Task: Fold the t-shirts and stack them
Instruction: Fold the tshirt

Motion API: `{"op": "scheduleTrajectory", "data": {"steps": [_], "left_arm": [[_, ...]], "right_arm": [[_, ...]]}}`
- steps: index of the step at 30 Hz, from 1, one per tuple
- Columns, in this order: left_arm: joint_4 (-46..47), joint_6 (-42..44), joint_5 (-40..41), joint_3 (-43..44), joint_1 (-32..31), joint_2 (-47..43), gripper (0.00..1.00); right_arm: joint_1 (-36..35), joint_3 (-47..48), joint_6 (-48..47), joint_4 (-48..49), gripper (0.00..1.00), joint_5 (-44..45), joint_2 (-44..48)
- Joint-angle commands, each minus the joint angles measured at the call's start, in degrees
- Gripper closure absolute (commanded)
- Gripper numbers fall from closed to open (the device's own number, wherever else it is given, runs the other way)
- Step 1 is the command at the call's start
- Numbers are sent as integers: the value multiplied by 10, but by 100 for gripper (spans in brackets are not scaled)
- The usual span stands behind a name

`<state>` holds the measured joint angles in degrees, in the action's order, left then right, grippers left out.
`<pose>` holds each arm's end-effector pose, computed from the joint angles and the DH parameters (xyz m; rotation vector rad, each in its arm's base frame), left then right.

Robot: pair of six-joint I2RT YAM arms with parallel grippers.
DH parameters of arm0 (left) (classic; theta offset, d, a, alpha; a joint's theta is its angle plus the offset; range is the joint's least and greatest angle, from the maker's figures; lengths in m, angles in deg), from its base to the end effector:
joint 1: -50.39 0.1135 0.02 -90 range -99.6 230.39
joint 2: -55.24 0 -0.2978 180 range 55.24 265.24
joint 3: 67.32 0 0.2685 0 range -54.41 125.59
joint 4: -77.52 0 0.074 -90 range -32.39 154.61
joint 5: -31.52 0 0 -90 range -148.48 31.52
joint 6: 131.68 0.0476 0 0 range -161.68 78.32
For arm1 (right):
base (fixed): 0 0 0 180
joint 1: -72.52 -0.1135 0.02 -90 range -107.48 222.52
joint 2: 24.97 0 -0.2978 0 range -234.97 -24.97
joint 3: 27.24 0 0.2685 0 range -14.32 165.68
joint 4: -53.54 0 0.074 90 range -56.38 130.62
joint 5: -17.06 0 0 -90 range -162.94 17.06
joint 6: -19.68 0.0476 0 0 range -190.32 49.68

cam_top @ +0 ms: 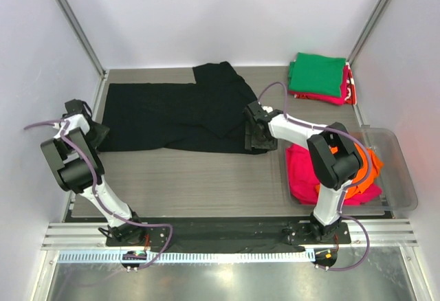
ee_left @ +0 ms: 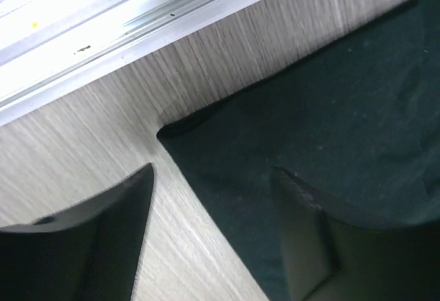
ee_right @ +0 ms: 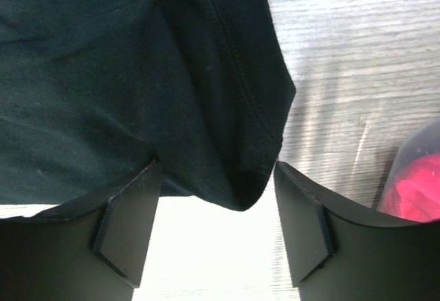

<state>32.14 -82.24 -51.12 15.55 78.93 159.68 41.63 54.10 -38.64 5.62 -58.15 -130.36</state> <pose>0.3409 0.1924 0.1917 -1.5756 2.2251 0.1162 0.3335 0.1854 0.1771 0.0753 2.7392 -0.0782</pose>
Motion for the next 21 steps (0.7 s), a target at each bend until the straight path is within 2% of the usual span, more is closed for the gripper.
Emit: {"op": "scheduleTrajectory", "data": {"steps": [1,5,8,9,11,12,13,18,21], "left_arm": [[21,-9,17,8,-5,15,35],[35,-18,13,-2,-10,16,44],[35,-22,18,-1,-18,26,59],[34,-23,18,0,-19,29,78],[32,-23,14,11,-19,34,97],[19,-22,12,17,-19,34,100],[10,-16,13,30,-19,24,100],[-70,6,65,69,-10,-24,100],[-87,3,50,58,19,-60,100]], "right_arm": [[0,13,-14,-8,29,27,-23],[2,15,-18,-7,38,25,-33],[2,18,-21,-6,49,23,-40],[2,19,-21,-7,64,22,-40],[4,24,-23,-9,80,22,-40],[5,28,-24,-20,93,23,-40],[6,37,-26,-28,99,30,-39],[11,54,-33,-92,99,76,24],[13,49,-29,-121,99,90,66]]}}
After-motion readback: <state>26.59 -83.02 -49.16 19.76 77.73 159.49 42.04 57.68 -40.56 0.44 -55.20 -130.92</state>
